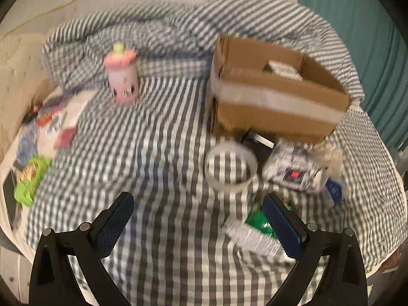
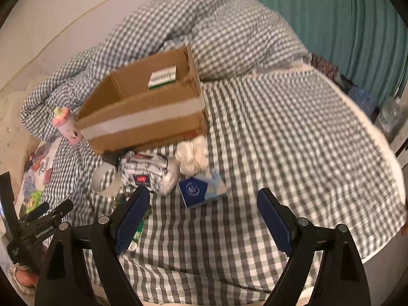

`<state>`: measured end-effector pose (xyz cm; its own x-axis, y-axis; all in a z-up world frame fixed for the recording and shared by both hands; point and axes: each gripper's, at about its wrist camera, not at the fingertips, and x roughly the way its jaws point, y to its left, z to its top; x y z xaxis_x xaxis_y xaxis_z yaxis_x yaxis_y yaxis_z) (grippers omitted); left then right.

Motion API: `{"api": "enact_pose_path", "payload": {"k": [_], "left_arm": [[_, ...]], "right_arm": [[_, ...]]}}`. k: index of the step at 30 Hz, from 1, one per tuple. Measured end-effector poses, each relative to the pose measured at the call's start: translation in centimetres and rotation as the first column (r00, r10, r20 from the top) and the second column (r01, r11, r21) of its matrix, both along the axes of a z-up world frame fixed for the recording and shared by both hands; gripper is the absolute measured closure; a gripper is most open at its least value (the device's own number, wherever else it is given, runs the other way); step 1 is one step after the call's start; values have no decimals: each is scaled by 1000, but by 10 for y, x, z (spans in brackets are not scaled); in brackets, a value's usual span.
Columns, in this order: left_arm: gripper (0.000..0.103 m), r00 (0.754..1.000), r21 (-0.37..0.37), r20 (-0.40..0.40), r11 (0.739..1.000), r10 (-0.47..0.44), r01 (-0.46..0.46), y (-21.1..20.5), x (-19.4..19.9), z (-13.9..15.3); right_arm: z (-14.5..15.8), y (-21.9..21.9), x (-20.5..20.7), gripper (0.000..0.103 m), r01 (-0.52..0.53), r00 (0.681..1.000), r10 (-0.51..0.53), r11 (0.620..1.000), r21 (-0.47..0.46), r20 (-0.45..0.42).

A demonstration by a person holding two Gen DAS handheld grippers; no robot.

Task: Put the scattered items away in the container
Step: 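Grasp the white tissue bundle with the right gripper while the left gripper reaches the tape roll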

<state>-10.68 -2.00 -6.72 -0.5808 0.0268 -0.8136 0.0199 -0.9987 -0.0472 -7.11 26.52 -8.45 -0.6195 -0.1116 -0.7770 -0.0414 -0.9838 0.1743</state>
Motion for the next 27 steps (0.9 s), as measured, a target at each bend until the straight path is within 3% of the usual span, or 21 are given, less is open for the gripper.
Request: {"api": "enact_pose_path", "payload": {"k": [9, 24, 26, 27], "left_arm": [[0, 997, 4, 68, 1000, -21, 21, 18, -35, -34], [0, 990, 40, 134, 998, 50, -56, 4, -109, -94], [9, 989, 44, 141, 998, 47, -54, 4, -110, -97], [12, 987, 37, 148, 997, 55, -61, 4, -111, -99]], "right_arm": [[-40, -11, -42, 17, -35, 998, 36, 999, -16, 59], [-91, -32, -129, 17, -47, 989, 38, 997, 58, 142], [-97, -32, -134, 20, -44, 988, 35, 997, 56, 148], [-100, -32, -136, 26, -42, 987, 33, 997, 58, 157]]}}
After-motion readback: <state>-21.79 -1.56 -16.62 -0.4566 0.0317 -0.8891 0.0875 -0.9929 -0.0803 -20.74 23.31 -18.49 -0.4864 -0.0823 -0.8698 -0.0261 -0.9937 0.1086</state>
